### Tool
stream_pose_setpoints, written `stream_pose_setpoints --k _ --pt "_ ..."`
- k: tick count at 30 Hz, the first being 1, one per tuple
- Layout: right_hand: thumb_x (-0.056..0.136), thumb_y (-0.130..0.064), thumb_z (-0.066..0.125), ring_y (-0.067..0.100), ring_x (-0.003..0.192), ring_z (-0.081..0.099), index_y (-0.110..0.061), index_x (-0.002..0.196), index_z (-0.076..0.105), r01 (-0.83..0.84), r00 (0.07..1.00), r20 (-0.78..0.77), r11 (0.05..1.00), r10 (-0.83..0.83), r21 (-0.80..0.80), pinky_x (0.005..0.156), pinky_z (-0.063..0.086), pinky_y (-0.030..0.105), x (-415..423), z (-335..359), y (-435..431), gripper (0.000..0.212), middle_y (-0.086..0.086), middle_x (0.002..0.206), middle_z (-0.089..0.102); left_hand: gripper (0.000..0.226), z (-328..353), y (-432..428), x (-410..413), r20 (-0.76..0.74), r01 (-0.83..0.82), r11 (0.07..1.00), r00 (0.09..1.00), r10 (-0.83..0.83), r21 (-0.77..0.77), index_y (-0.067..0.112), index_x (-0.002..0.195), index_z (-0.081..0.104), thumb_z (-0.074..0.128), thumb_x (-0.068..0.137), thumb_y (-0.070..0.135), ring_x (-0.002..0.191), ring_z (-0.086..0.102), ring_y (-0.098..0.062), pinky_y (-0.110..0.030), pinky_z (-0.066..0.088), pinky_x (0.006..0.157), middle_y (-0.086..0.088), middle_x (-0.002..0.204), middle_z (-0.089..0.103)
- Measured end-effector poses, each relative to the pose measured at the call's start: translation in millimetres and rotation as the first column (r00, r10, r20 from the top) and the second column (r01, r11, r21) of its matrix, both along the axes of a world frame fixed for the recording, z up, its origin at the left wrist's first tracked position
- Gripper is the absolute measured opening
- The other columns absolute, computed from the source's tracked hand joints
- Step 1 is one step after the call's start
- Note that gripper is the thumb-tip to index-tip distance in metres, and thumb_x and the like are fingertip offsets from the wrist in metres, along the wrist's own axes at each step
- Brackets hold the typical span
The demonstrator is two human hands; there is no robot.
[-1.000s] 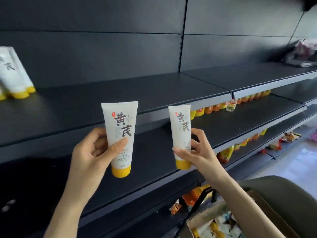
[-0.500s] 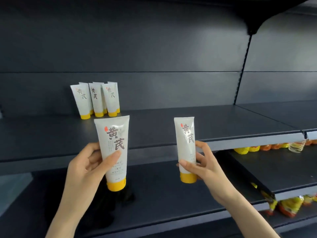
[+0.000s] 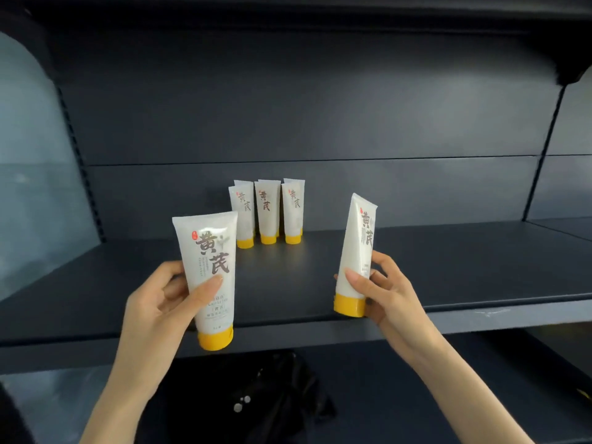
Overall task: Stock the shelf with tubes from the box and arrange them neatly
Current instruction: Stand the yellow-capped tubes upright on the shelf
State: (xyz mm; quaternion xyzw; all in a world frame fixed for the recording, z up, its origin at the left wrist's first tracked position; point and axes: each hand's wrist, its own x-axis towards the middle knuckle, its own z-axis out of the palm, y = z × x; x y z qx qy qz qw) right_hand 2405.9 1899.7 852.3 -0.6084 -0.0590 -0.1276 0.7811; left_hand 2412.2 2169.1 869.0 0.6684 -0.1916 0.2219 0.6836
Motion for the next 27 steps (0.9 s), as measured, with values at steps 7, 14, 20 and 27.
stream_pose_setpoints --k 7,14,20,27 --pt "0.061 -0.028 0.082 0.022 0.092 0.070 -0.023 0.115 0.053 -0.081 0.997 -0.007 0.992 0.080 -0.102 0.067 0.057 0.031 71.5 20.1 54.9 0.061 0.009 0.107 0.068 0.020 -1.7 41.7 13.2 0.006 -0.072 0.997 0.997 0.072 0.000 0.022 0.089 0.068 0.068 0.069 0.025 0.082 0.070 -0.003 -0.009 0.051 0.060 0.009 0.091 0.075" --pt "0.070 -0.018 0.083 0.011 0.099 0.058 -0.023 0.109 0.043 0.100 0.994 0.009 0.916 -0.105 -0.388 0.071 0.052 0.020 156.9 21.3 105.6 0.057 -0.004 0.106 0.056 0.020 2.1 60.5 22.8 0.007 -0.099 0.995 0.995 0.099 0.004 0.031 0.088 0.070 0.069 0.067 0.028 0.083 0.071 -0.007 -0.013 0.053 0.063 0.006 0.092 0.075" --pt "0.070 -0.023 0.083 0.020 0.117 0.052 -0.021 0.110 0.037 0.212 0.961 -0.058 0.859 -0.269 -0.466 0.095 0.051 0.039 213.9 2.3 132.6 0.061 0.001 0.118 0.053 0.021 4.6 65.3 33.7 0.023 -0.113 0.994 0.993 0.113 -0.007 0.027 0.087 0.070 0.070 0.066 0.027 0.083 0.071 -0.007 -0.013 0.054 0.064 0.005 0.092 0.075" --pt "0.074 -0.026 0.080 0.022 0.114 0.054 -0.024 0.104 0.034 0.274 0.932 -0.079 0.832 -0.353 -0.482 0.090 0.051 0.041 242.9 -4.8 155.7 0.055 0.002 0.120 0.054 0.027 1.6 64.4 47.3 0.026 -0.128 0.991 0.991 0.129 -0.027 0.021 0.093 0.066 0.068 0.067 0.022 0.085 0.070 -0.003 -0.010 0.052 0.061 0.012 0.092 0.074"
